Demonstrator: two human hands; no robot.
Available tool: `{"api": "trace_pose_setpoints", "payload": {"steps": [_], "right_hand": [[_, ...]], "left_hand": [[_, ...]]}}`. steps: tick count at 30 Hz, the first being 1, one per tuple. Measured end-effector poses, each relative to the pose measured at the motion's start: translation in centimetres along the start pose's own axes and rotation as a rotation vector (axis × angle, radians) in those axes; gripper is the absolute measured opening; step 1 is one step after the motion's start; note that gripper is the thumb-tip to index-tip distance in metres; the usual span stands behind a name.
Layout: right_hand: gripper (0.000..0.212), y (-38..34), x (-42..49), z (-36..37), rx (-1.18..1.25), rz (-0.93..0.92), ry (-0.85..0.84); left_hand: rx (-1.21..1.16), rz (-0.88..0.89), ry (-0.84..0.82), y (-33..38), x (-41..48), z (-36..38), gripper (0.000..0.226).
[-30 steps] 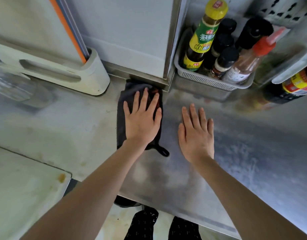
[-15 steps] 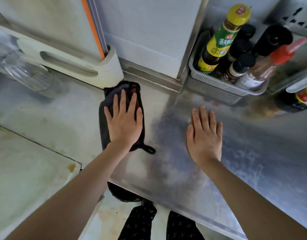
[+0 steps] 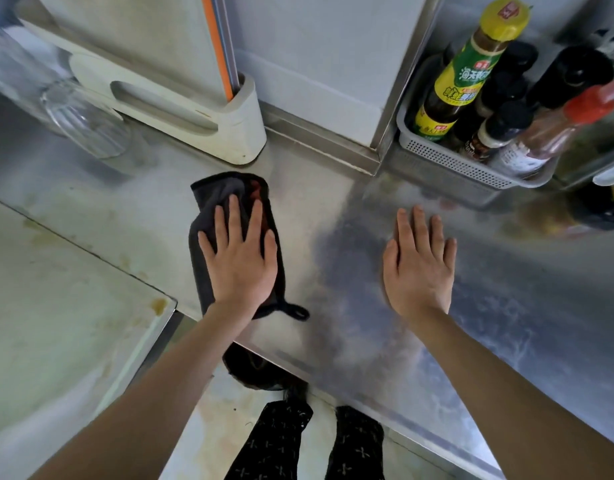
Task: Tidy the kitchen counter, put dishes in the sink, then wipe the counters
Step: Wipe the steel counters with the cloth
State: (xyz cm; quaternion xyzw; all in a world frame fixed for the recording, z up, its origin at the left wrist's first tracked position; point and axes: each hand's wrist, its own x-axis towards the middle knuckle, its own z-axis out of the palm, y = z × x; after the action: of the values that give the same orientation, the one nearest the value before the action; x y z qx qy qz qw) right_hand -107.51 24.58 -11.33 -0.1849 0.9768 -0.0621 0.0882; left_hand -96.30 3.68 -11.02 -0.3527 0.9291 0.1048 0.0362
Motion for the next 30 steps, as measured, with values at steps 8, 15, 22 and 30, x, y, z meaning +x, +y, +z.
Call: {"api": "trace_pose_setpoints", "payload": {"steps": [8,15,22,30], "right_hand": [[0.056,0.0,0.0,-0.2,0.010,-0.021,-0.008],[0.052,0.2,-0.1,-0.5,0.036,-0.048,-0.030],[0.049,-6.8,-6.4,-1.4,0.230,-0.468,-0.016],[0.075,-14.6,-7.8,1.8,-0.104,-0.827,-0.142]], "left_hand": [[-0.112,-0.300,0.068,3.0,-3.3,0.9,0.053],[-0.114,-0.165,-0.209,3.8,-9.9,-1.1,0.056],[-0.116,-0.193,-0.062,-2.3,-18.5,-3.3,0.051],[-0.205,-0.582,-0.005,-9.5,-25.5,-3.4,0.054]]}}
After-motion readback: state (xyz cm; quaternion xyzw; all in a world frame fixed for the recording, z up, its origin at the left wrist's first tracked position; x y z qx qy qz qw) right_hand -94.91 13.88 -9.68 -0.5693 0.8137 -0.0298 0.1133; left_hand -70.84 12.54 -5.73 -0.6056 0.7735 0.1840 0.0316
